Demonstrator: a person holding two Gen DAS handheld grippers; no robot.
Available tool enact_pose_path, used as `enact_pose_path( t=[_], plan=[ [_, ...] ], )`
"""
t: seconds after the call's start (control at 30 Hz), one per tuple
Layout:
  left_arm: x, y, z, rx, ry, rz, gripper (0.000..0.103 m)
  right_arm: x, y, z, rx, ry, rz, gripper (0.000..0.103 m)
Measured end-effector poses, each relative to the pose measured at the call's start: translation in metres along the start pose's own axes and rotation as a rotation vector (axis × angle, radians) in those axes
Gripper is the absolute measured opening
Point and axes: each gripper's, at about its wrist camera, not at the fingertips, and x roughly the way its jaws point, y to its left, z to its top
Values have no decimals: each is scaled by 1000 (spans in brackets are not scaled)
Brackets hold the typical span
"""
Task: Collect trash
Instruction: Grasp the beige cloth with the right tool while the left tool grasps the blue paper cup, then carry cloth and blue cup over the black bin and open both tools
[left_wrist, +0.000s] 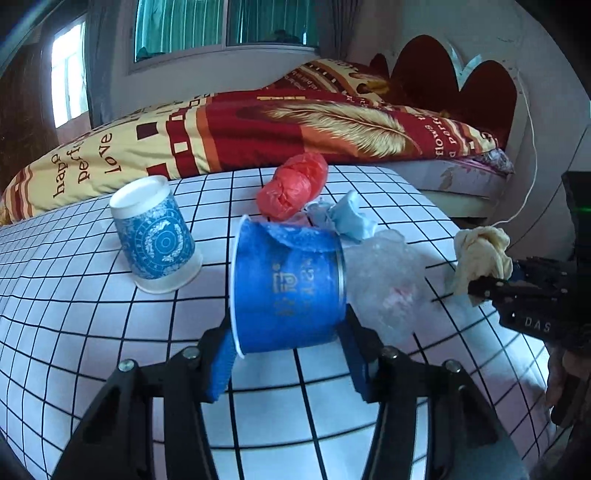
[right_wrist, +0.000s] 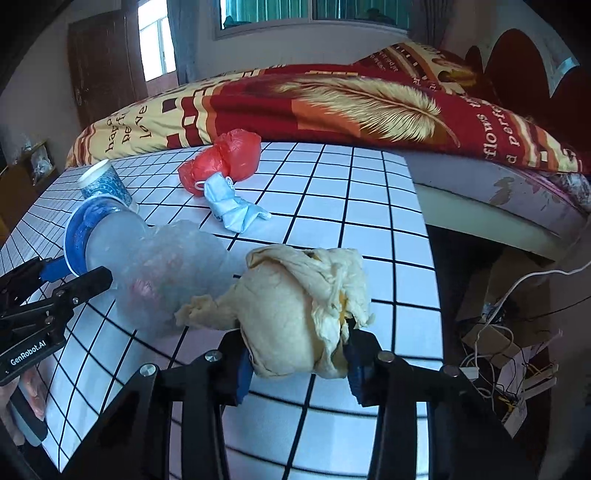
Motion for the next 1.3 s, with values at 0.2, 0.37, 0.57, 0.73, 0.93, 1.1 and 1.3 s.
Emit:
enact_pose_path(
  t=[0.2,0.37,0.57,0.73,0.93,1.1,1.3],
  plan=[
    [-21,-3,-6,6,-32,-23,53,-25,-2,-14,4,-34,-5,39],
    [-50,-13,-9,38,-80,-32,53,-55,-3,-28,-1,-62,-19,39],
    [-85,-29,-23,47,-117,-61,53,-105,-11,-53,26,-108,-37,39],
    [-110,-49,-36,53,-130,-100,53,-146,-19,-80,54,-136,-56,39],
    [-133,-74,-49,74,-135,-140,53,-182,-33,-111,91,-151,-79,39],
    [-145,-99,-58,109,-132,-180,53,-208,-43,-139,122,-160,-102,39],
    [-152,-136,-70,162,-122,-235,53,-234,-63,-170,163,-168,-146,39]
  ],
)
